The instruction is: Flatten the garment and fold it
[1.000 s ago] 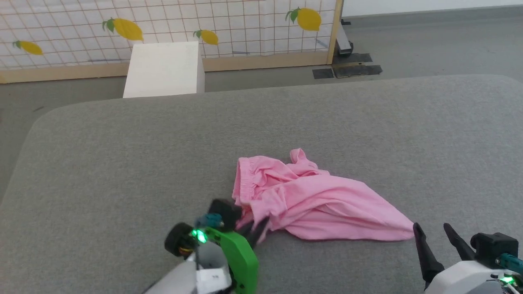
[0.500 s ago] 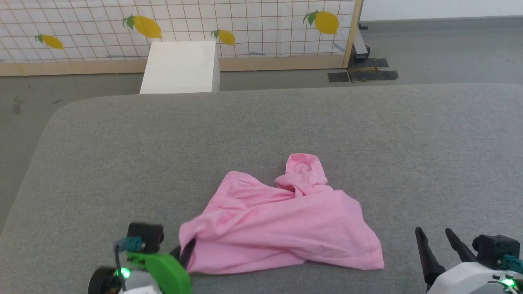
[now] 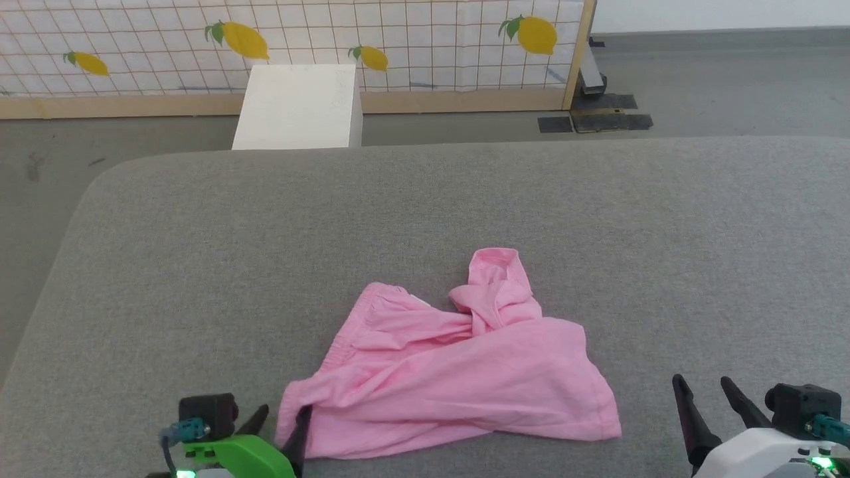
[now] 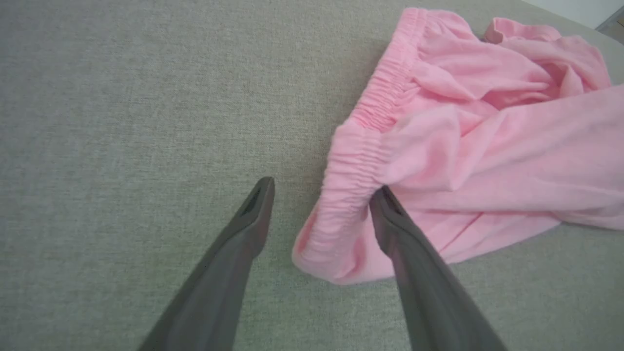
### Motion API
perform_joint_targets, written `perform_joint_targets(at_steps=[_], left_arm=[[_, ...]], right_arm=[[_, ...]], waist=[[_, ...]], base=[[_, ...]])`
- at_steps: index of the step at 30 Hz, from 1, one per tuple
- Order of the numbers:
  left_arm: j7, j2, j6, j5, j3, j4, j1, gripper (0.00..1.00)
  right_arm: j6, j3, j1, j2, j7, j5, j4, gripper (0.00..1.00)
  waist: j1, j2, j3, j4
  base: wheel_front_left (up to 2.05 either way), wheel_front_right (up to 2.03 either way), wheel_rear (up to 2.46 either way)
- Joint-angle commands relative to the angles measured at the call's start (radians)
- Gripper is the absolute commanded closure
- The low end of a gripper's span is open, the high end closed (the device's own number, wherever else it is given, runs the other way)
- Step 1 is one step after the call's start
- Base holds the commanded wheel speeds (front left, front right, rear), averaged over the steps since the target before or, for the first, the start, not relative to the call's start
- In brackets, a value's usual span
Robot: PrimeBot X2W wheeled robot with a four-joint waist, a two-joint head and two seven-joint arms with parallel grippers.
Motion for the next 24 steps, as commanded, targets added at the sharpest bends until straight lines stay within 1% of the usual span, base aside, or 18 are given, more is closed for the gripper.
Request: perform_joint_targets(at_steps=[1, 5, 8, 15, 19, 24], left_arm=[[-0.026, -0.005, 0.011, 0.013, 0.014, -0.003, -0.001, 0.00], [-0.064, -0.001, 0.034, 0.026, 0.033, -0.025, 0.005, 0.00], [-0.072, 0.012, 0.047, 0.032, 0.044, -0.044, 0.005, 0.00], [-0.045, 0.063, 0.064, 0.041, 0.060, -0.094, -0.004, 0.00], [0.007, 0.093, 0.054, 0.040, 0.049, -0.114, -0.023, 0.00], [0.109, 0.117, 0.017, 0.019, 0.006, -0.115, -0.038, 0.00]], right_arm=[[-0.001, 0.000, 0.011, 0.002, 0.001, 0.011, 0.000, 0.00], [-0.001, -0.002, 0.016, 0.002, 0.002, 0.017, -0.003, 0.00], [-0.001, -0.001, 0.020, 0.002, 0.002, 0.021, -0.004, 0.00], [-0.001, 0.001, 0.025, 0.002, 0.003, 0.027, -0.005, 0.00], [-0.001, 0.002, 0.026, 0.002, 0.005, 0.031, -0.005, 0.00], [-0.001, 0.009, 0.028, 0.002, 0.006, 0.036, -0.002, 0.00]], waist=[[0.0000, 0.0070, -0.003, 0.002], [0.0000, 0.0070, -0.012, 0.007], [0.0000, 0.0070, -0.020, 0.010], [0.0000, 0.0070, -0.034, 0.011], [0.0000, 0.0070, -0.041, 0.010], [0.0000, 0.0070, -0.048, -0.001]], base=[[0.00, 0.00, 0.00], [0.00, 0.00, 0.00], [0.00, 0.00, 0.00], [0.00, 0.00, 0.00], [0.00, 0.00, 0.00], [0.00, 0.00, 0.00]])
